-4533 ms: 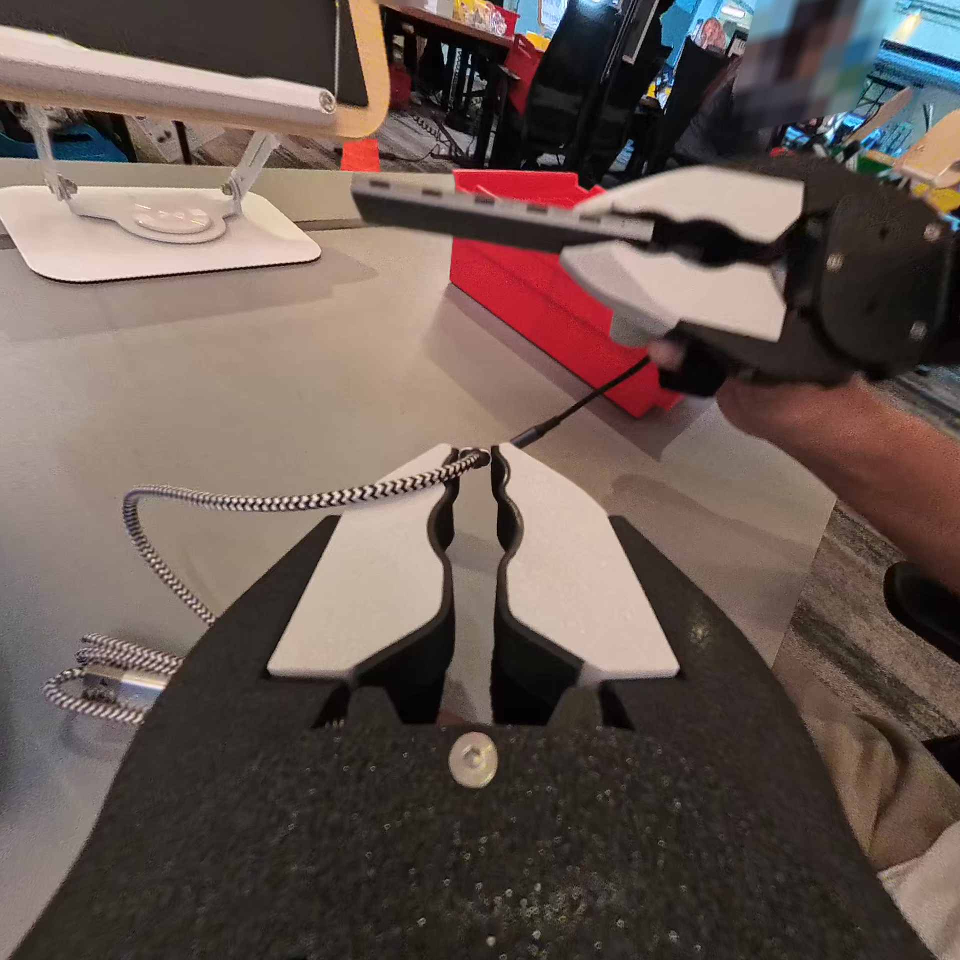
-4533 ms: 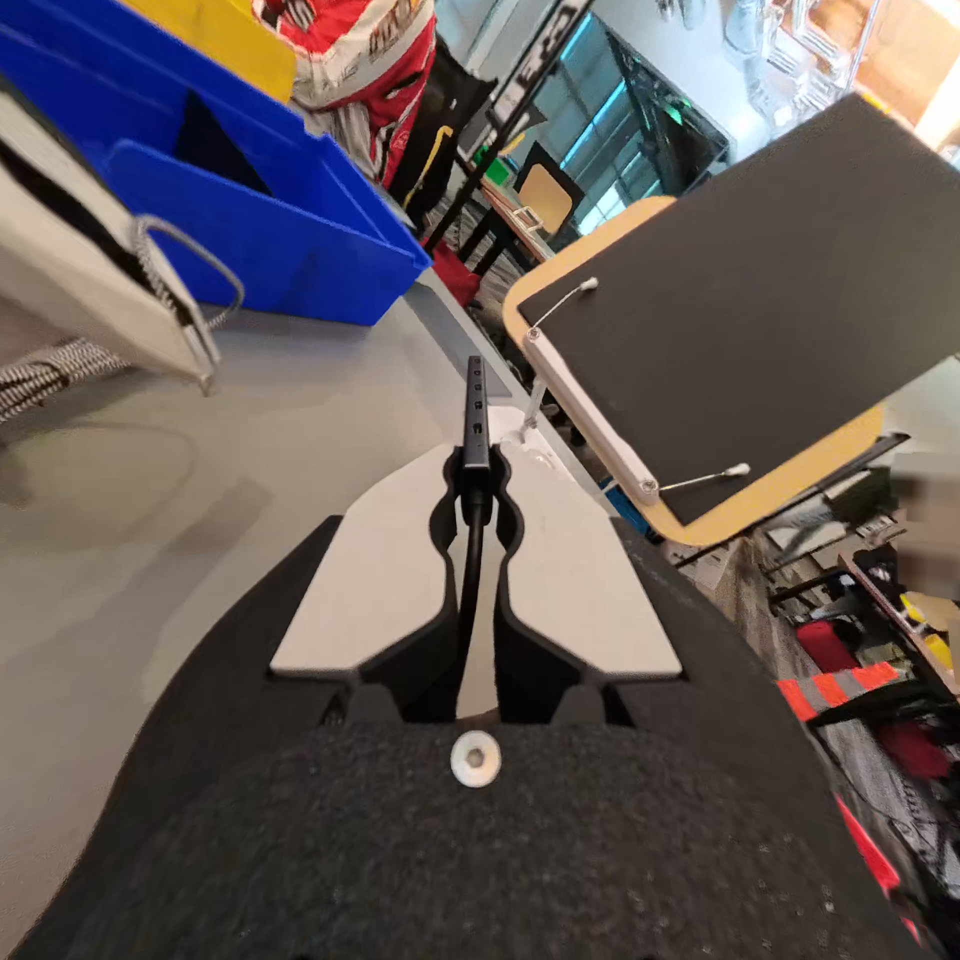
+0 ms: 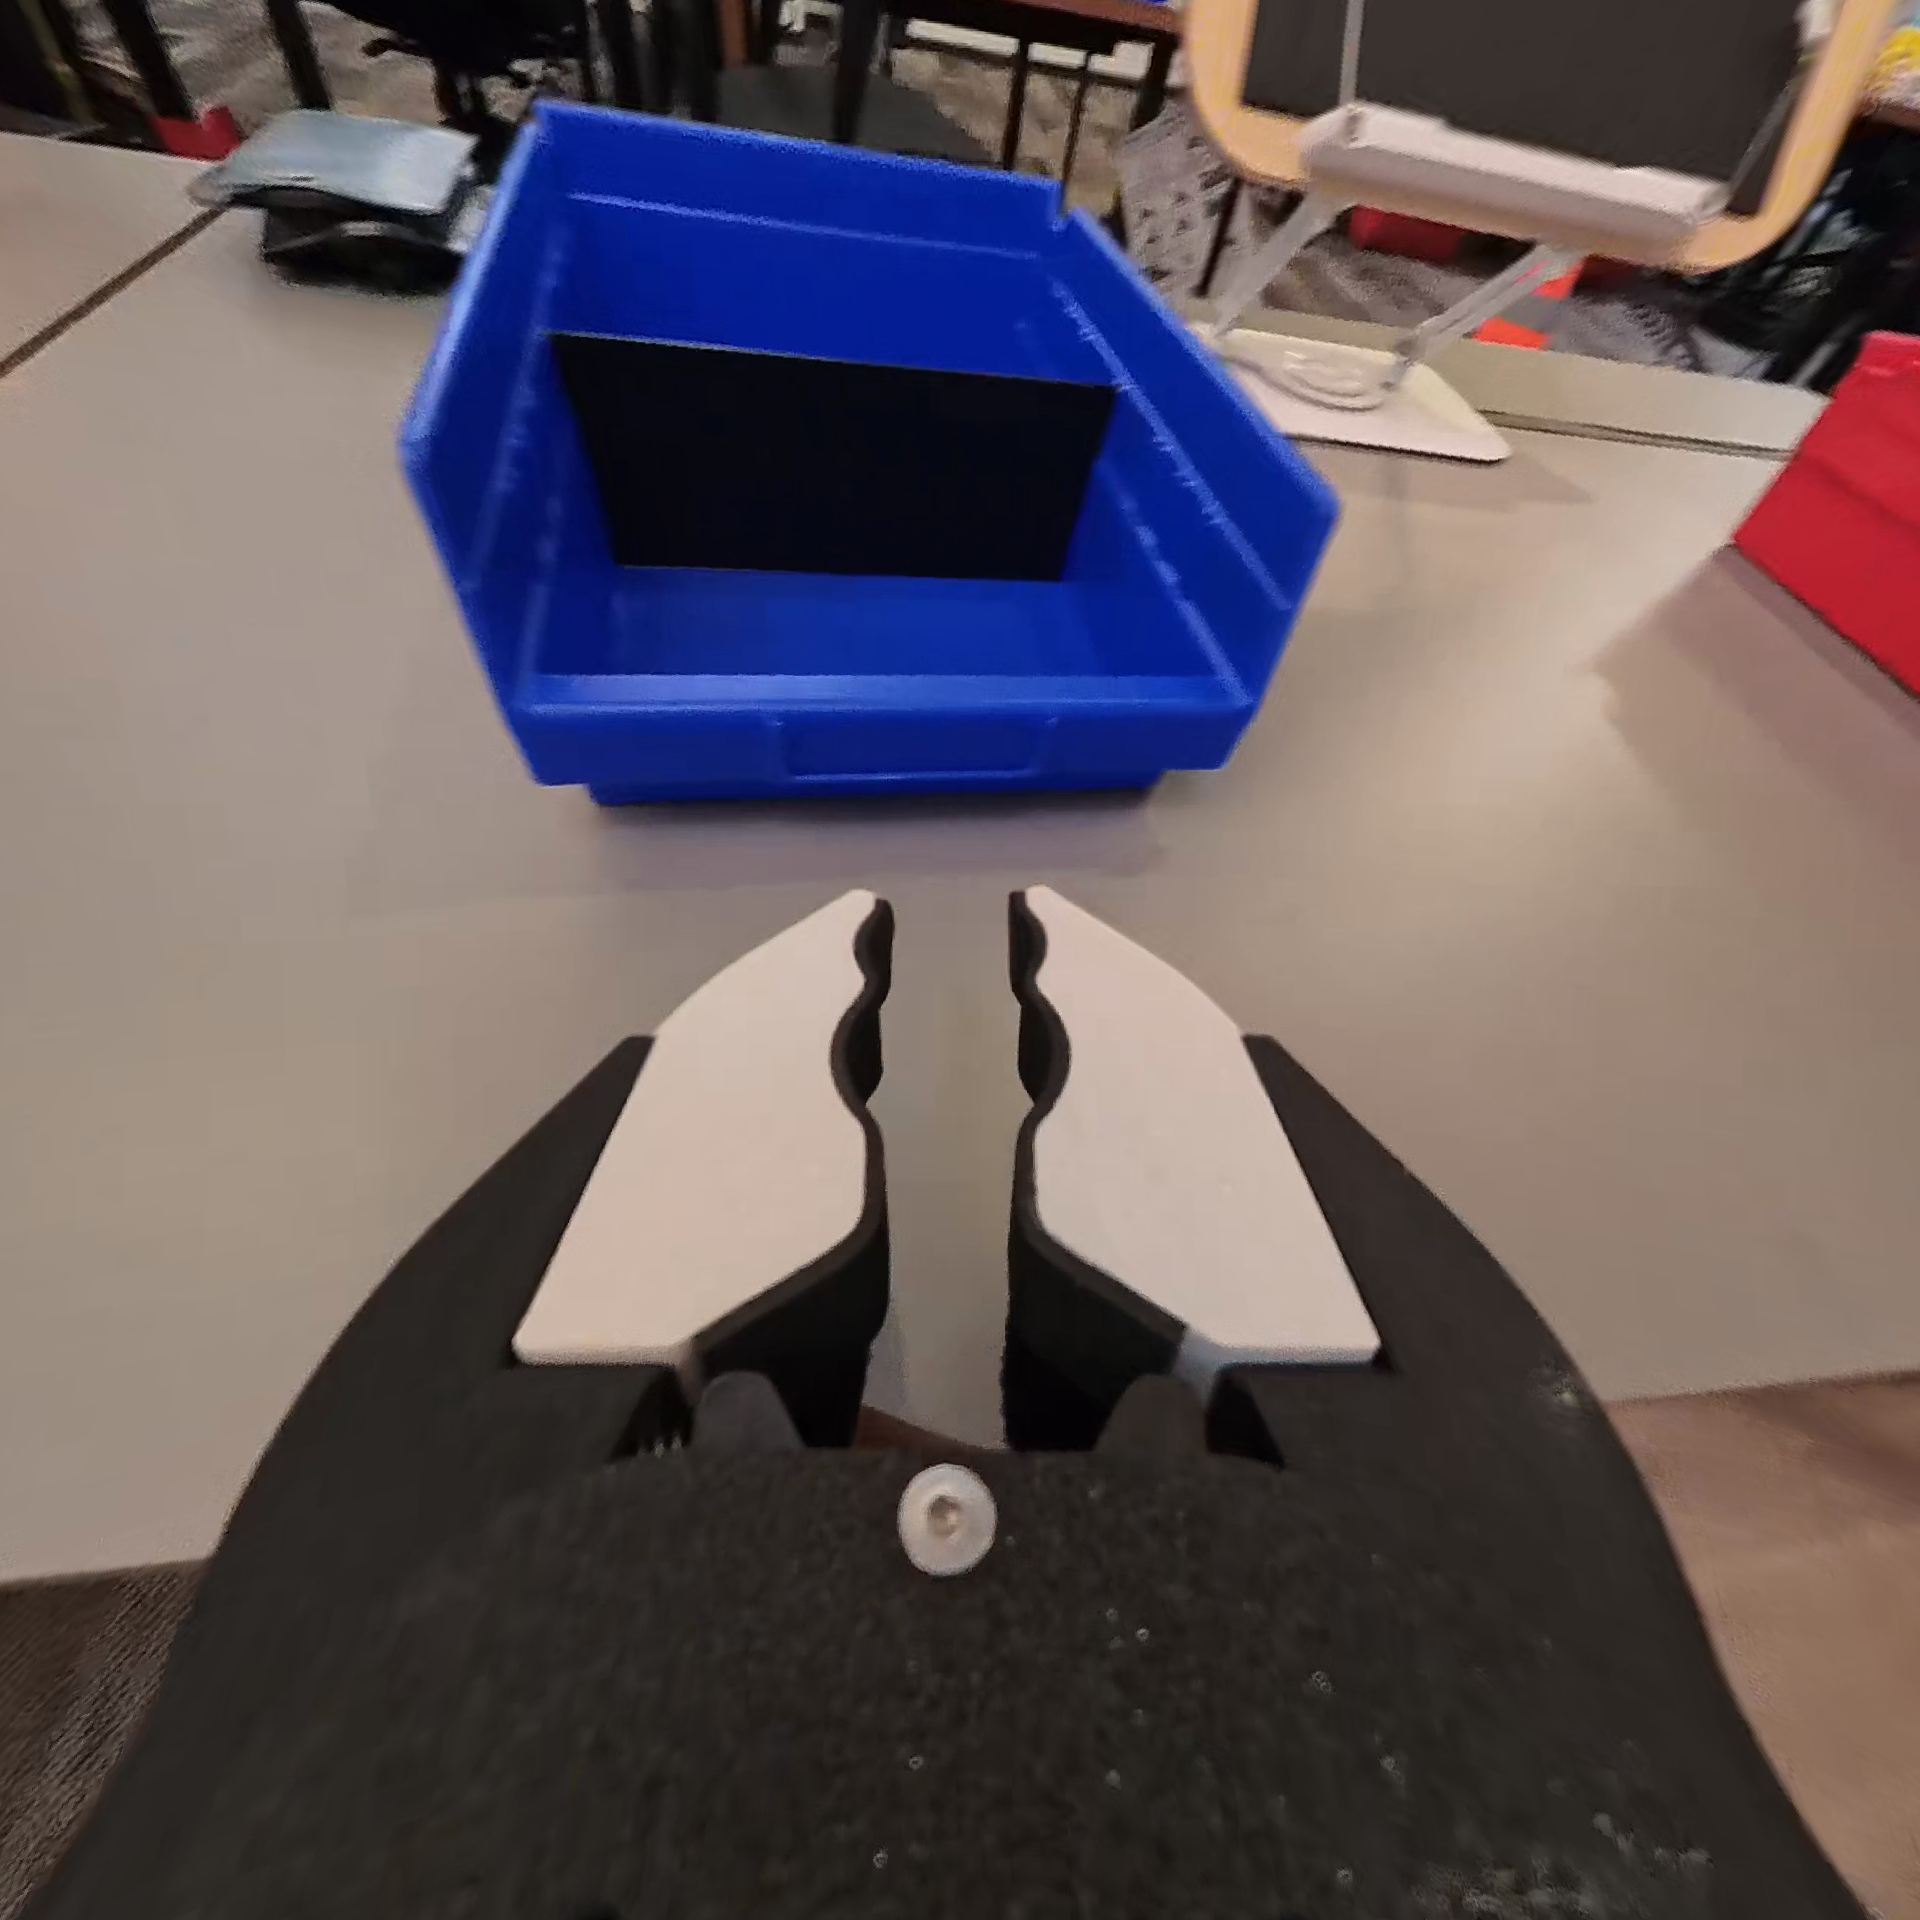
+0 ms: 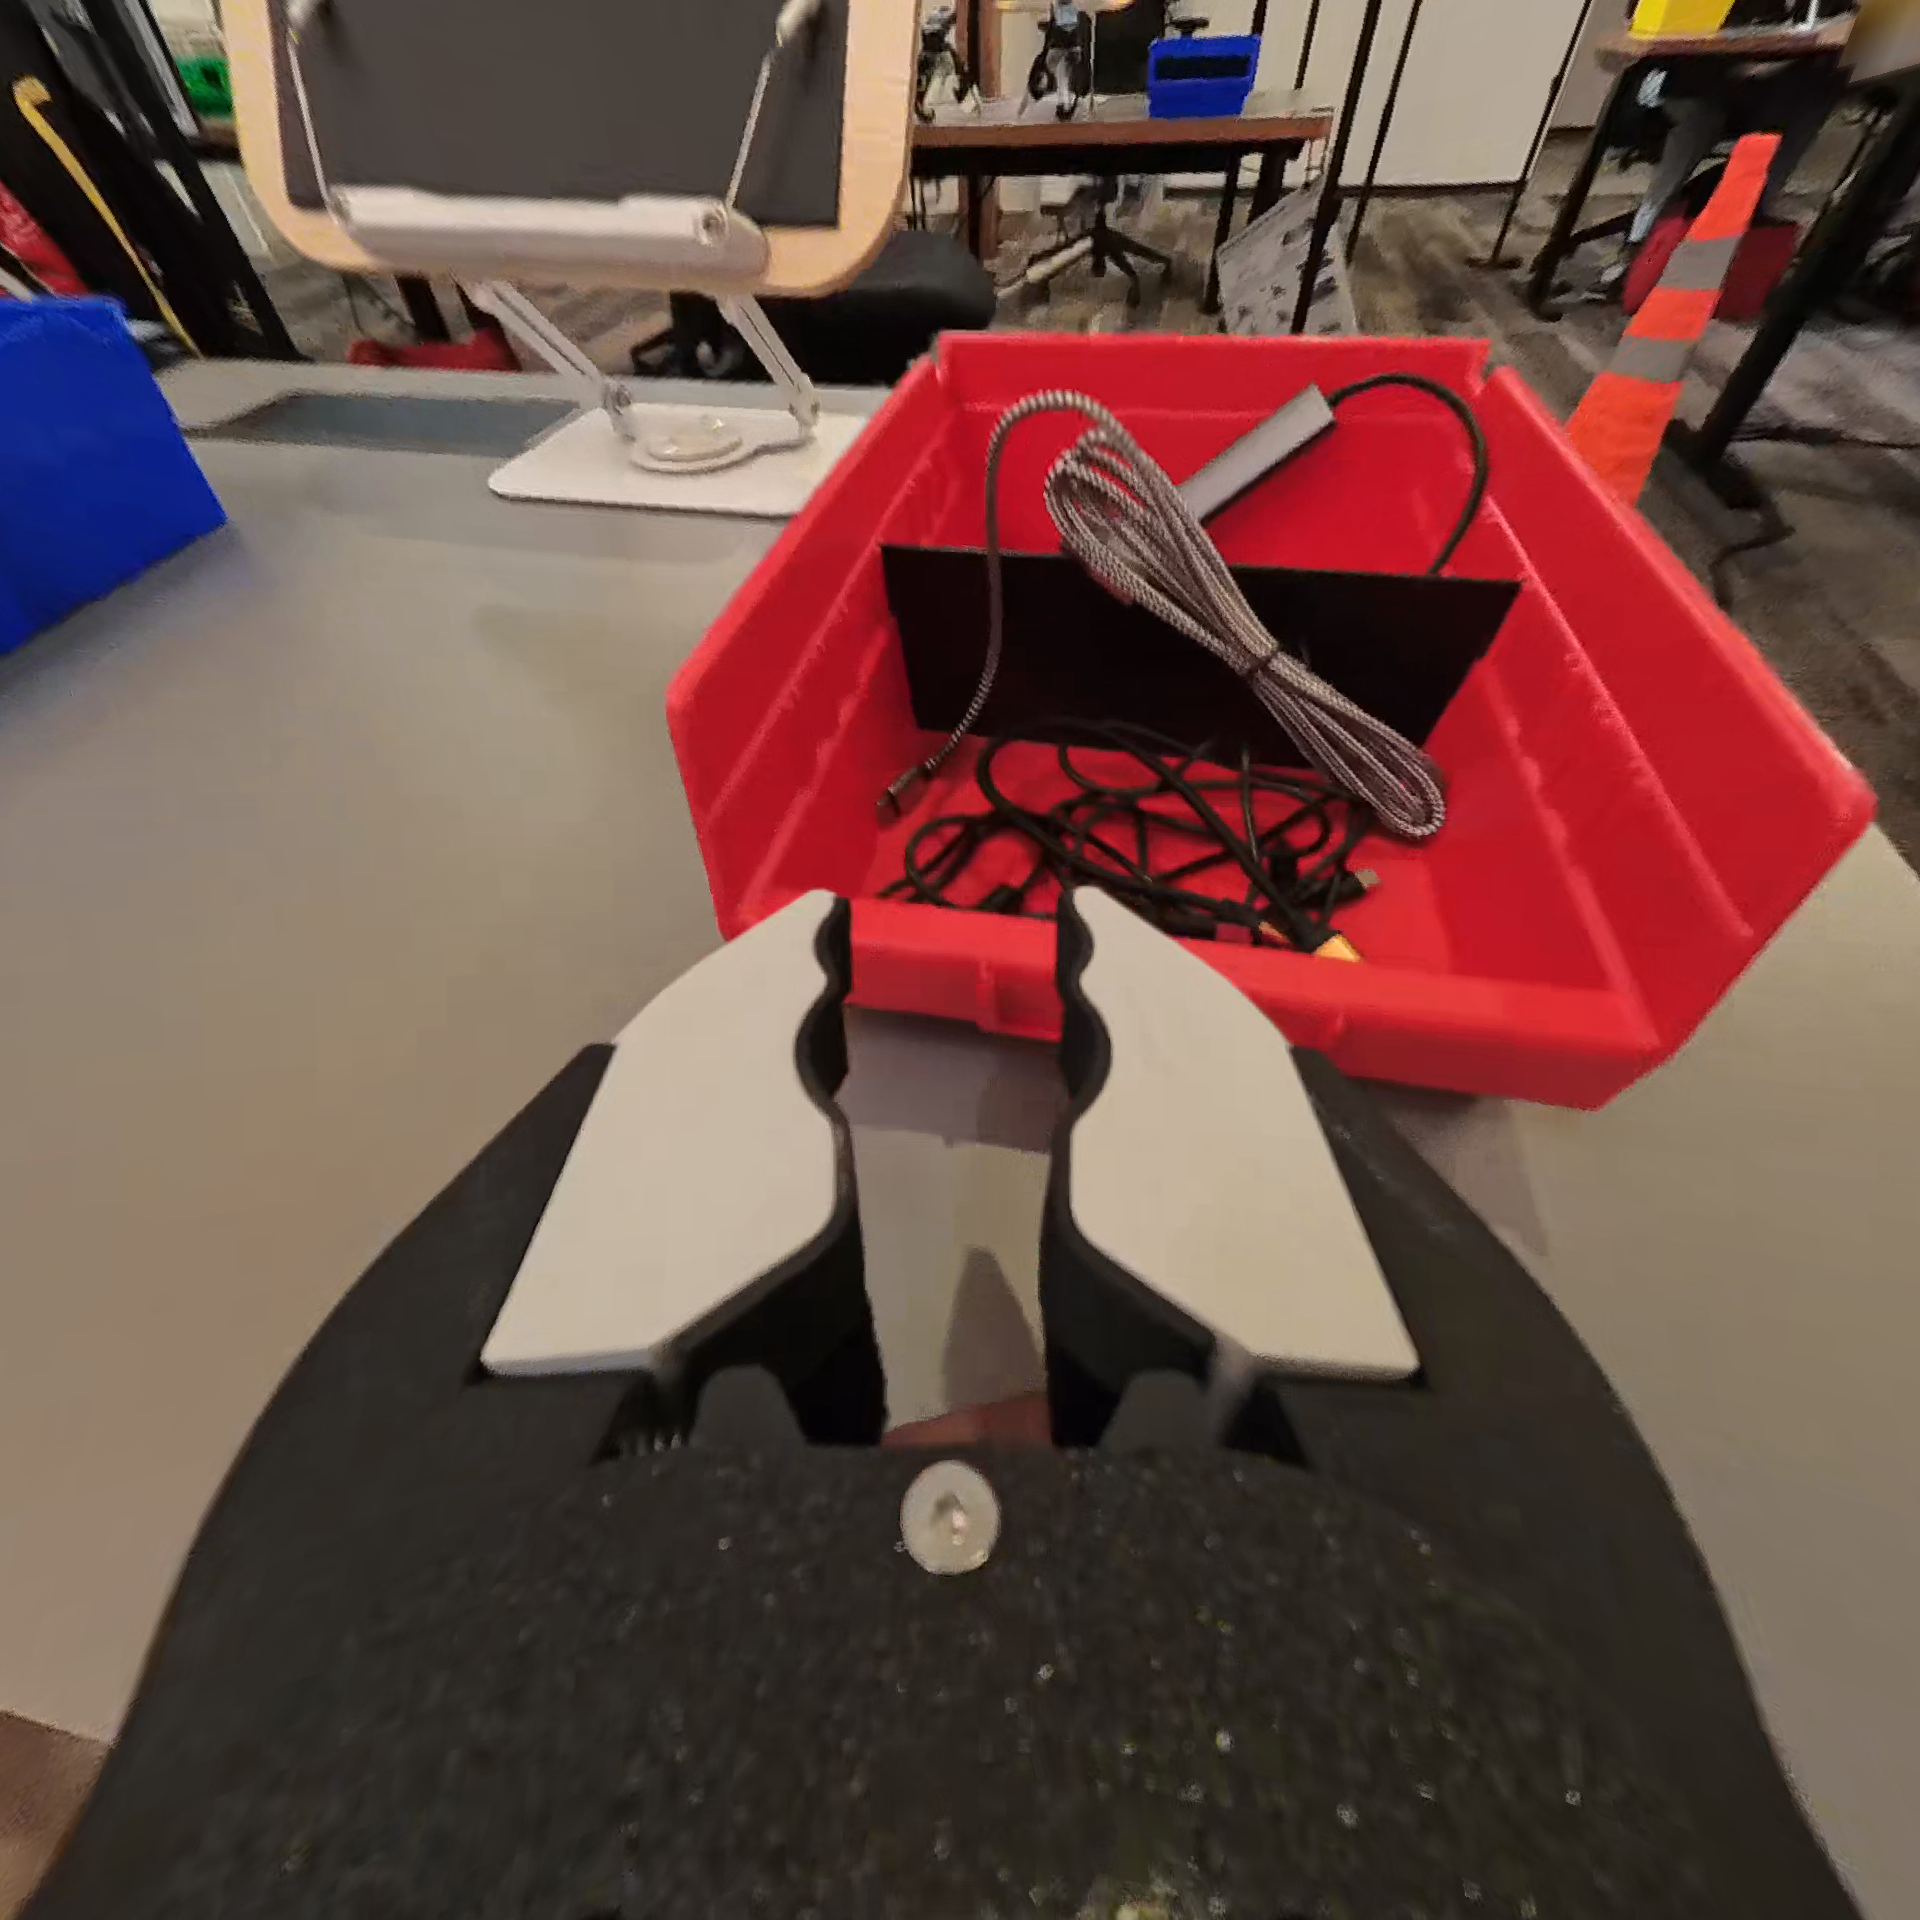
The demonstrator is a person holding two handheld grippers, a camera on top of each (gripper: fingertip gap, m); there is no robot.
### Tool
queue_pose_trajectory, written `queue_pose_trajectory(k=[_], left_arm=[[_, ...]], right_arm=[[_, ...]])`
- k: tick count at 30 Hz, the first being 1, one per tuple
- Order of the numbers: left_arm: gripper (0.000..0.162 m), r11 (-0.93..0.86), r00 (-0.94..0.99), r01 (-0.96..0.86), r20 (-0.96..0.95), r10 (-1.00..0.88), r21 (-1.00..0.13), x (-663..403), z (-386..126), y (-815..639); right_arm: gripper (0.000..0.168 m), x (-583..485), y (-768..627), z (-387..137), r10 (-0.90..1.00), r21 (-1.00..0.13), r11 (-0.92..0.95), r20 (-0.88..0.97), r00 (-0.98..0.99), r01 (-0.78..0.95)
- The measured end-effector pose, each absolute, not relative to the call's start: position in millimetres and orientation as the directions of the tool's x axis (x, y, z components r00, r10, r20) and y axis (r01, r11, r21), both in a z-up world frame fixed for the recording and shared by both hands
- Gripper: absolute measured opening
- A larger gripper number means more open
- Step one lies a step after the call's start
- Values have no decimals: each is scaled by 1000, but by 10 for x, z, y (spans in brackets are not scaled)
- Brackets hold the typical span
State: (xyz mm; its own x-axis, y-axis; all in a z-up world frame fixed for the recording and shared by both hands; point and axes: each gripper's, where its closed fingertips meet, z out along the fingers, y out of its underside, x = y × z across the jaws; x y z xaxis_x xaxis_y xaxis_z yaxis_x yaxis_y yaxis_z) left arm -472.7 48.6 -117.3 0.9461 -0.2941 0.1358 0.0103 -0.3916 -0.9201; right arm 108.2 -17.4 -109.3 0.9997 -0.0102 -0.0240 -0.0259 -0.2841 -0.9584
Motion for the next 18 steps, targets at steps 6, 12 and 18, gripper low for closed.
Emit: queue_pose_trajectory(k=[6,12,18], left_arm=[[21,-407,934,117,240,-266,-906,-4787,-1134,478],[19,-429,913,109,261,-313,-897,-4612,-1151,429],[19,-407,932,44,185,-313,-912,-4625,-1165,471]], right_arm=[[36,1291,-142,-1126,-51,-948,-298,-105,993,-115],[35,1356,-151,-1200,-77,-937,-336,-71,995,-93],[35,1414,-87,-1202,-91,-938,-346,-2,996,-33]])
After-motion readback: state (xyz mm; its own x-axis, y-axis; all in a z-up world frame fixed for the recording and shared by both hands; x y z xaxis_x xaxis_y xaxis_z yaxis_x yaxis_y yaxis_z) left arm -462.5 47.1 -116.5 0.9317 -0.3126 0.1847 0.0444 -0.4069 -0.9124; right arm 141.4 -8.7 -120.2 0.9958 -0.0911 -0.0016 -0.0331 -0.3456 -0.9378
